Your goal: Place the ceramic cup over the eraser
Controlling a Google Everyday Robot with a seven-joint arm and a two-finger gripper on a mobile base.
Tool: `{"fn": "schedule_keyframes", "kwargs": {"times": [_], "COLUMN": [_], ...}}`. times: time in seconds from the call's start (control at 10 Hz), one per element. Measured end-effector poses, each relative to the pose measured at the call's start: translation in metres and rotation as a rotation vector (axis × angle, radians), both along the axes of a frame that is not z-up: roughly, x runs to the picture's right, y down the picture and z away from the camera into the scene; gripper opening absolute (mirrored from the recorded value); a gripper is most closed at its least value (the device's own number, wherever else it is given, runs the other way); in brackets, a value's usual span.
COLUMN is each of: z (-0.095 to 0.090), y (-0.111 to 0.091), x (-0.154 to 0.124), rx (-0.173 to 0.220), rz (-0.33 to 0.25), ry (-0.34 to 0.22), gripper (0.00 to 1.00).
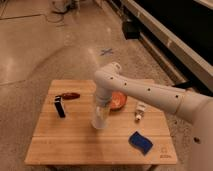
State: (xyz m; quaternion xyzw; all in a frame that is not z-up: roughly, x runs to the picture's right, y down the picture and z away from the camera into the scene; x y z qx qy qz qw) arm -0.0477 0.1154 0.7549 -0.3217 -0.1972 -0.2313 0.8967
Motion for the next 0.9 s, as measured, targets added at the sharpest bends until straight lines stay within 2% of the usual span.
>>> {"fn": "schedule_keyframes", "kwargs": {"times": [0.4,0.9], "z": [-0.004,-0.004], "y": [0.014,0.014], "x": [-0.045,-0.046], "rx": [-0.034,-0.036], "rz": [-0.035,-0.036], "ry": [-0.049,-0.05], "gripper": [0.65,0.65]}}
